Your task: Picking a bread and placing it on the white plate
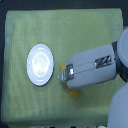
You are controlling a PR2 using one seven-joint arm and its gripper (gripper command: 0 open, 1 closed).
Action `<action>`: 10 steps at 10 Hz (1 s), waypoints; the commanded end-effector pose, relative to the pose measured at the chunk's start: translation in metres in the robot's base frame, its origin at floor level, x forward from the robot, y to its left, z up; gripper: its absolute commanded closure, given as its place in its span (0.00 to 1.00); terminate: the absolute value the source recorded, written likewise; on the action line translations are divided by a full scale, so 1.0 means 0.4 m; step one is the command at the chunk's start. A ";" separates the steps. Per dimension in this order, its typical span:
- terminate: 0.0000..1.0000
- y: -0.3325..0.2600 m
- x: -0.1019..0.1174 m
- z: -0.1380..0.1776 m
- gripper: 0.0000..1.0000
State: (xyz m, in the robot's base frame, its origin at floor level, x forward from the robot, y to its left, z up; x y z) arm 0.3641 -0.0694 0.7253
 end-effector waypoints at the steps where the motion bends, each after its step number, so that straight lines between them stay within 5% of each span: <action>1: 0.00 -0.014 0.065 0.034 1.00; 10: 0.00 -0.032 0.108 0.033 1.00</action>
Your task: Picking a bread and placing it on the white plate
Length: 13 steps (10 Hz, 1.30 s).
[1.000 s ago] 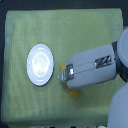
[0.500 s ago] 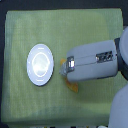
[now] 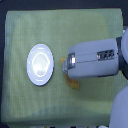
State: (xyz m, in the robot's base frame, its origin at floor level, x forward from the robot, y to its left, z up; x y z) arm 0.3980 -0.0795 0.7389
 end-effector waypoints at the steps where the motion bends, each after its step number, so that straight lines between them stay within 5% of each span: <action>1: 0.00 -0.010 0.033 -0.001 1.00; 8: 0.00 -0.023 0.087 0.038 1.00; 13: 0.00 0.056 0.174 0.221 1.00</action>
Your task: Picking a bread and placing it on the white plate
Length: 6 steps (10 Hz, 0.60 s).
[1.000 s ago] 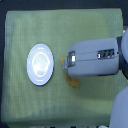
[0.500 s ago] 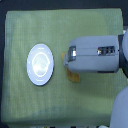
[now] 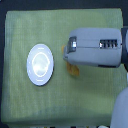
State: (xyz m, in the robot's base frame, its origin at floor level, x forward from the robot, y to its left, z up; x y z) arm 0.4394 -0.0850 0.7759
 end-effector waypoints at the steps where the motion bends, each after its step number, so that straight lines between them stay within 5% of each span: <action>1: 0.00 0.161 0.110 0.157 1.00; 4: 0.00 0.366 0.167 0.155 1.00; 6: 0.00 0.466 0.144 0.126 1.00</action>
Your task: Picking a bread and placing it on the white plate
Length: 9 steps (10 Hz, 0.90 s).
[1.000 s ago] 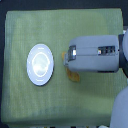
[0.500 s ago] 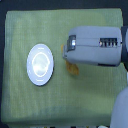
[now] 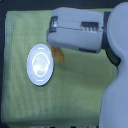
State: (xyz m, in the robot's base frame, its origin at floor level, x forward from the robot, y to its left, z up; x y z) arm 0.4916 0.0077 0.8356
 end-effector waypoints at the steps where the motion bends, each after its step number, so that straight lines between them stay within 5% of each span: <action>1: 0.00 0.263 -0.016 -0.034 1.00; 9: 0.00 0.334 -0.111 -0.066 1.00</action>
State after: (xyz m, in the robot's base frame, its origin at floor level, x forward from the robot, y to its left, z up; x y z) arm 0.4554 0.1354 0.8123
